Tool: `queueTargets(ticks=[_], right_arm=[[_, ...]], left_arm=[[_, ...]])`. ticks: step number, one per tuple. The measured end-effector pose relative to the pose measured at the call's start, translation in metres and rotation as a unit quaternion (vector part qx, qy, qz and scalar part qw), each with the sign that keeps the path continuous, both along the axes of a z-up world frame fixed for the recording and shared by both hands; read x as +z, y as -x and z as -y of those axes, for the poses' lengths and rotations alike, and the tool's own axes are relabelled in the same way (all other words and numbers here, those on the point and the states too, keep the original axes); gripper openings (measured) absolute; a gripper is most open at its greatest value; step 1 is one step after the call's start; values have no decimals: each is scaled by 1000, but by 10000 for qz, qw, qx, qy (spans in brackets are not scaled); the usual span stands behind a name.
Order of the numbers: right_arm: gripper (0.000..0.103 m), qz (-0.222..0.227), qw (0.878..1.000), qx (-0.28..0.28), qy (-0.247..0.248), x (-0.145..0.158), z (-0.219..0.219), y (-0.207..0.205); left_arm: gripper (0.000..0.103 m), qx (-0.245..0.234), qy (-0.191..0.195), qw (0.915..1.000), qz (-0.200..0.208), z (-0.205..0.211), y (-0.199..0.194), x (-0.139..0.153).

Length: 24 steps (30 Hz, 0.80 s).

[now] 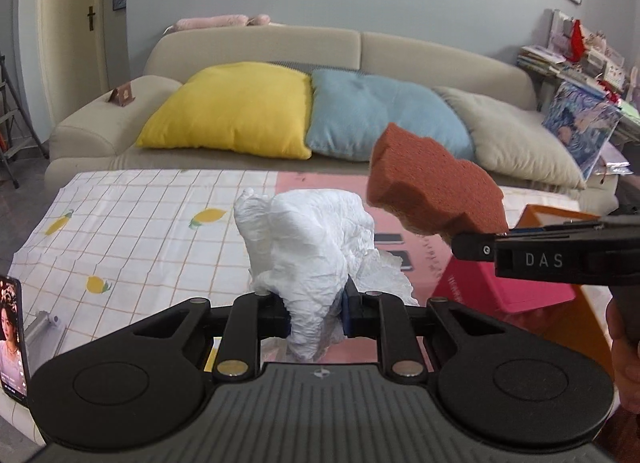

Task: Organize soft objects
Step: 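Carry the sponge and plastic into the white box and release both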

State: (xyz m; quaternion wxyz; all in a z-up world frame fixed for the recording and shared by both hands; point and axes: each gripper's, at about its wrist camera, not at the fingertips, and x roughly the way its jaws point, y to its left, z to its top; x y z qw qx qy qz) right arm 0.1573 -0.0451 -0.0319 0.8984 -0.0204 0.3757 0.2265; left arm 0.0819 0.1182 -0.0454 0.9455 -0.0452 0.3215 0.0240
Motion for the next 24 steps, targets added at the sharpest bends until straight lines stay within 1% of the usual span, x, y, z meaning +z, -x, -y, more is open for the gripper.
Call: queueTargets(ticks=[4, 8, 14, 19, 24], right_arm=[[39, 152, 9996, -240, -90, 11, 32, 14], [39, 224, 9981, -529, -214, 18, 63, 30], [39, 318, 9939, -990, -377, 26, 109, 49], [39, 382, 9868, -1530, -372, 24, 157, 59], [39, 272, 9722, -2296, -364, 15, 214, 59]], left_arm=[[23, -198, -40, 9996, 175, 18, 6, 15], [23, -399, 54, 9988, 280, 37, 10, 26], [23, -898, 29, 9953, 370, 75, 9, 41], [23, -1510, -84, 9875, 441, 121, -7, 49], [23, -2144, -142, 9757, 423, 172, -31, 48]])
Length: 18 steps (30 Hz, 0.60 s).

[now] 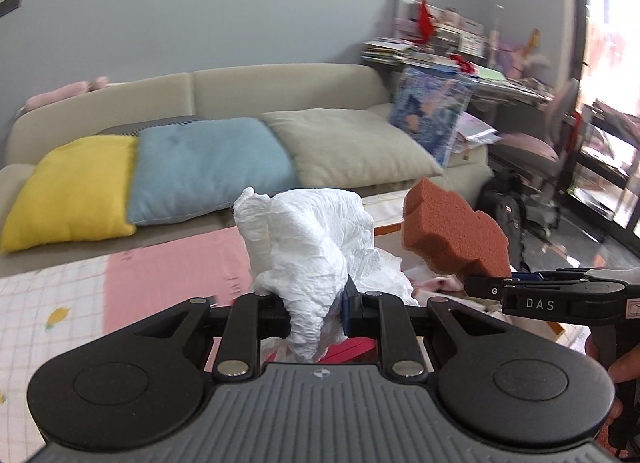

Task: Organize soft objects
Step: 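Carry the sponge and plastic into the white box and release both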

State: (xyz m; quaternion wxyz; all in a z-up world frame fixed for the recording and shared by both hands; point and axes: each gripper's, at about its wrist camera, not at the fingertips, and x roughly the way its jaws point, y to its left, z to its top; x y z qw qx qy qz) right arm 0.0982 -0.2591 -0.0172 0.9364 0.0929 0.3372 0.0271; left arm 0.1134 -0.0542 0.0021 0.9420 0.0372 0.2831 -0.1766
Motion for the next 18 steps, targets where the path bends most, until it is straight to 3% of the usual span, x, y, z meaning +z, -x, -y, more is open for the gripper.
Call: queueTargets(ticks=[5, 10, 18], right_arm=[[39, -156, 9986, -501, -66, -10, 39, -11], [39, -292, 9976, -616, -122, -22, 57, -30], [39, -798, 9881, -925, -937, -53, 76, -59]], left_arm=[[23, -502, -186, 9985, -126, 47, -29, -11], [23, -847, -612, 9941, -289, 88, -56, -29], [23, -1249, -1487, 9791, -597, 131, -84, -69]])
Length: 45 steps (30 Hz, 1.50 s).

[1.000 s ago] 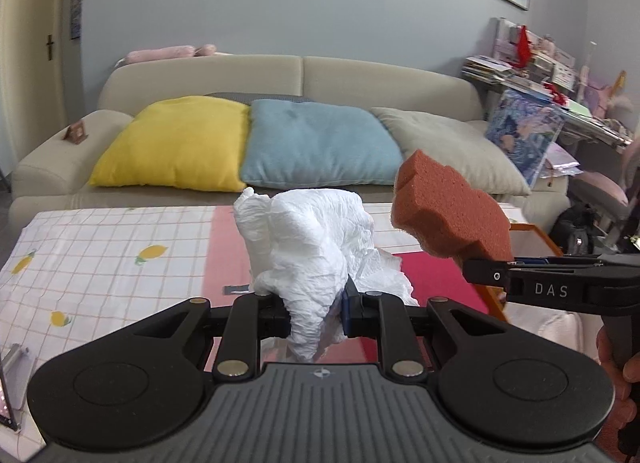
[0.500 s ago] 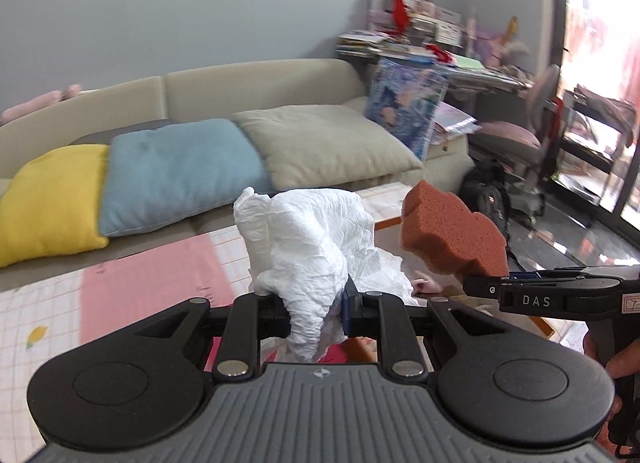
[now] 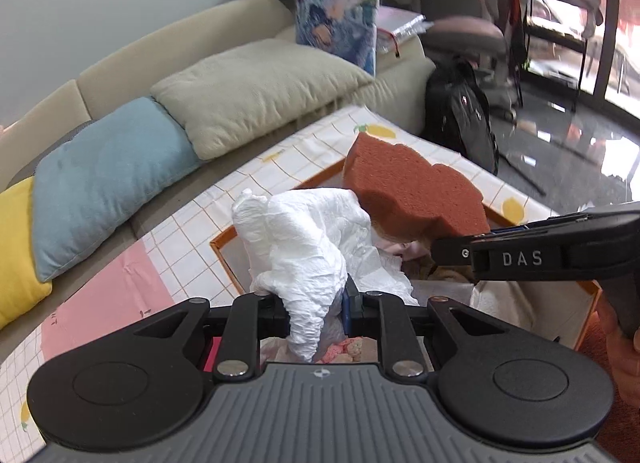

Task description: Organize soft objects

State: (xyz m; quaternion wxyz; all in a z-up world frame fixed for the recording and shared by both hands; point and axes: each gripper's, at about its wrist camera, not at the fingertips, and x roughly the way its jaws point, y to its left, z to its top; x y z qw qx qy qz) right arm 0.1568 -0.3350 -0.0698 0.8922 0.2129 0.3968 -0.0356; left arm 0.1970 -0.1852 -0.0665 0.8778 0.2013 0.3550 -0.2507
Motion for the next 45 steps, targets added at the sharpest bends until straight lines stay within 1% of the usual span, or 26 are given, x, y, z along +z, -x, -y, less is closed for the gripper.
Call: queueTargets(ticks=[3, 6, 8, 9, 11, 15, 20, 22, 24, 25, 26, 27, 28, 29, 30, 31, 32, 34, 35, 38, 40, 41, 43, 45], right_arm=[[39, -238, 9982, -283, -465, -16, 10, -10], [39, -498, 9912, -616, -1058, -31, 23, -21], [40, -582, 9875, -686, -1294, -36, 28, -29], [40, -634, 9866, -693, -1331, -37, 28, -34], [41, -735, 9862, -713, -1299, -39, 24, -43], [43, -689, 9857, -840, -1289, -37, 21, -50], [44, -536, 9914, -653, -1001, -30, 16, -45], [44, -508, 9926, -606, -923, -29, 15, -42], [44, -504, 9933, -581, -859, -28, 14, -40], [44, -502, 9936, -577, -836, -28, 14, -38], [44, -498, 9938, -573, -814, -28, 14, -37], [44, -495, 9939, -573, -799, -27, 14, -36], [44, -496, 9940, -571, -785, -27, 14, -36], [44, -494, 9942, -565, -765, -26, 13, -35], [45, -489, 9946, -552, -733, -26, 13, -33], [47, -482, 9950, -548, -684, -24, 12, -31], [48, -467, 9954, -554, -625, -23, 11, -30], [49, -402, 9962, -553, -539, -18, 10, -27], [50, -372, 9965, -553, -514, -16, 10, -26], [53, -242, 9975, -513, -431, -4, 8, -21], [55, -128, 9984, -448, -307, 7, 5, -17], [56, -60, 9989, -406, -234, 13, 3, -14], [63, 99, 9994, -311, -93, 27, -1, -9], [65, 284, 9993, -213, 61, 41, -6, -2]], left_arm=[[24, -60, -160, 9998, -85, 5, -6, -9], [24, -104, -332, 9993, -113, 7, -9, -17], [24, -136, -425, 9989, -125, 11, -11, -21], [24, -155, -475, 9987, -130, 13, -13, -23], [24, -189, -583, 9980, -154, 18, -17, -27], [25, -203, -721, 9970, -188, 24, -26, -33], [26, -150, -844, 9962, -142, 27, -34, -39], [26, -156, -894, 9957, -210, 29, -38, -44], [31, -200, -953, 9946, -354, 31, -40, -50], [34, -204, -1011, 9939, -381, 32, -41, -52], [42, -198, -1070, 9934, -364, 32, -40, -54], [44, -207, -1086, 9933, -340, 31, -40, -55], [46, -215, -1046, 9938, -312, 30, -38, -53], [54, -226, -993, 9944, -287, 29, -37, -51], [60, -240, -946, 9949, -258, 27, -36, -48], [71, -258, -911, 9953, -210, 26, -34, -44], [73, -280, -873, 9957, -148, 25, -32, -40], [74, -339, -810, 9961, -69, 22, -27, -32], [77, -372, -765, 9964, -41, 20, -25, -28], [82, -417, -526, 9977, 72, 13, -16, -12], [82, -416, -359, 9984, 129, 7, -9, 0], [82, -401, -248, 9987, 169, 3, -5, 7], [82, -319, 7, 9992, 259, -5, 3, 21], [82, -258, 308, 9985, 371, -17, 12, 36]])
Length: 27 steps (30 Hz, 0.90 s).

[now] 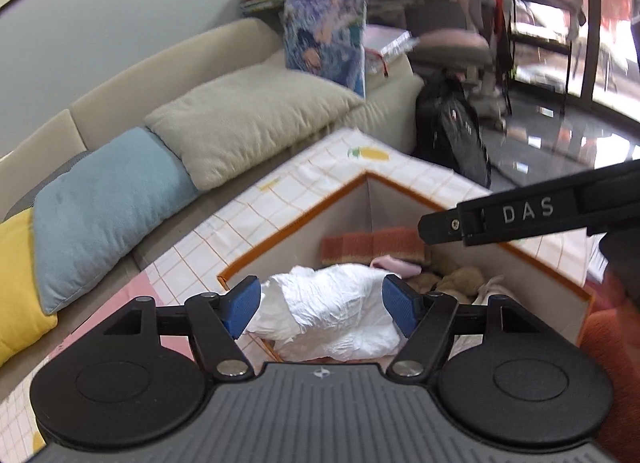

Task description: Organize soft objects

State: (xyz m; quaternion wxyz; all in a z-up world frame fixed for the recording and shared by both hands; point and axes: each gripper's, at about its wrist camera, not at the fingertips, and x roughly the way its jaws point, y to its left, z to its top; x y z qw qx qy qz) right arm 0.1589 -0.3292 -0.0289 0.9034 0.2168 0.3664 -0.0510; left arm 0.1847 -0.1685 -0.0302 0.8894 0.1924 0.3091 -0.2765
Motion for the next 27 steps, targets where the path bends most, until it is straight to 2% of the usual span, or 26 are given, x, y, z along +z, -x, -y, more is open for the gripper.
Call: queueTargets(ticks=[1, 3, 5, 6, 9, 12, 13, 15, 17, 18, 24, 27], right_arm=[[66, 87, 9999, 54, 95, 7, -4, 3], [67, 264, 9990, 196, 287, 21, -13, 11], [73, 465, 9969, 381, 498, 35, -23, 20], [77, 572, 9953, 471, 617, 42, -28, 25], [79, 870, 9887, 737, 974, 62, -45, 45], [81, 1052, 9837, 985, 1076, 76, -56, 64], [88, 1092, 9822, 1067, 1095, 79, -60, 70], [92, 1175, 9789, 1201, 1166, 85, -68, 84], [92, 1231, 9749, 1357, 1266, 90, -78, 98], [96, 1224, 9733, 1427, 1318, 92, -83, 105], [100, 1262, 9635, 1510, 1816, 99, -119, 144], [100, 1189, 9646, 1455, 1851, 97, -134, 161]], left_arm=[[82, -25, 185, 9998, 74, -6, 6, 7], [90, -42, 480, 9986, 209, -19, 18, 21], [95, 53, 652, 9975, 250, -30, 28, 34], [95, 101, 741, 9970, 218, -38, 33, 39], [99, 314, 1150, 9929, -17, -63, 45, 51], [100, 707, 1691, 9828, -210, -94, 55, 58], [100, 884, 1864, 9782, -223, -104, 60, 60], [101, 1269, 2084, 9697, -145, -124, 69, 66], [102, 1561, 2081, 9655, 120, -140, 80, 73], [102, 1695, 1981, 9650, 279, -146, 86, 76], [103, 2197, 1182, 9575, 1447, -163, 135, 89], [103, 2458, 1084, 9498, 1606, -165, 155, 87]])
